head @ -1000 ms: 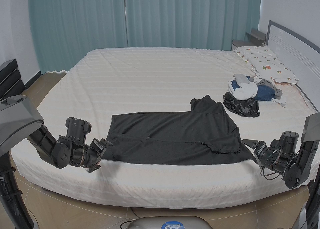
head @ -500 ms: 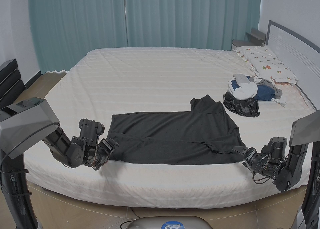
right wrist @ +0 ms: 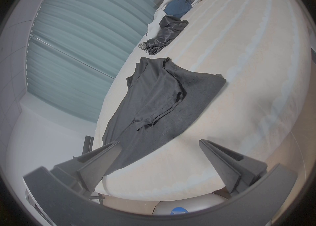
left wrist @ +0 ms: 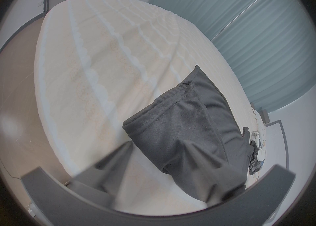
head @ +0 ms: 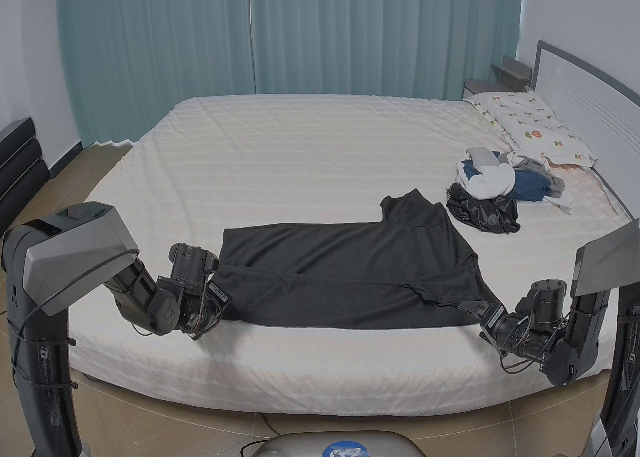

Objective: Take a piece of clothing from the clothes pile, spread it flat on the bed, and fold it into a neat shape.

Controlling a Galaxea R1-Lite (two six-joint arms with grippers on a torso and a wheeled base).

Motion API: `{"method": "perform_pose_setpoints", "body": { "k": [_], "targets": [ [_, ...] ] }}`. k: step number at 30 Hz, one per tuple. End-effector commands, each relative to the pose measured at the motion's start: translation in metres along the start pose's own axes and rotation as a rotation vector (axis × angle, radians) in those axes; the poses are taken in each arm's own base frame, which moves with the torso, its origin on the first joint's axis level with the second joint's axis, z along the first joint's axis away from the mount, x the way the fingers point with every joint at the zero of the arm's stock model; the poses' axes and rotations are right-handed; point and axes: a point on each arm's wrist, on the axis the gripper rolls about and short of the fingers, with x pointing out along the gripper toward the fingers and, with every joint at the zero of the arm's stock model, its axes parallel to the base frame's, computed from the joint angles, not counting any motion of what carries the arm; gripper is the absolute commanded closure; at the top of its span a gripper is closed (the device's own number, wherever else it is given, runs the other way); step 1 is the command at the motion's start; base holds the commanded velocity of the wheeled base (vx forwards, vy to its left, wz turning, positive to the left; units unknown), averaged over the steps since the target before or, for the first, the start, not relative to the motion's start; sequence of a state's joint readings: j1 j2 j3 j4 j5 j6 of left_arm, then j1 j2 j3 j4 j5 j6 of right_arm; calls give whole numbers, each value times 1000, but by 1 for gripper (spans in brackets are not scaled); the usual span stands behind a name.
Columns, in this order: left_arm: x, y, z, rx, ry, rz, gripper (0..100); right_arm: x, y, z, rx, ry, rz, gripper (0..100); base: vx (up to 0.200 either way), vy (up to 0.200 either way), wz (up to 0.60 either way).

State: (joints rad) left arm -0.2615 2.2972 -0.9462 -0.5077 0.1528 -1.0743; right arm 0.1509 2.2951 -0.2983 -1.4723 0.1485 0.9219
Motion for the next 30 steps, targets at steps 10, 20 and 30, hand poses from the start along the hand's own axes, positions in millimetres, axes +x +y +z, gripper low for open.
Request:
{"method": "perform_pose_setpoints", "body": {
  "k": [10,20,30],
  "targets": [
    [2,7,6,-63,-25,11,100,12,-2,-6,-5,-27,-41,0,0,0,0],
    [1,9,5,-65,-28,4,100,39,1,2,21,-79,-111,0,0,0,0],
    [1,9,5,-65,-28,4,100,61,-1,5,34,-132,-115,0,0,0,0]
  ]
}}
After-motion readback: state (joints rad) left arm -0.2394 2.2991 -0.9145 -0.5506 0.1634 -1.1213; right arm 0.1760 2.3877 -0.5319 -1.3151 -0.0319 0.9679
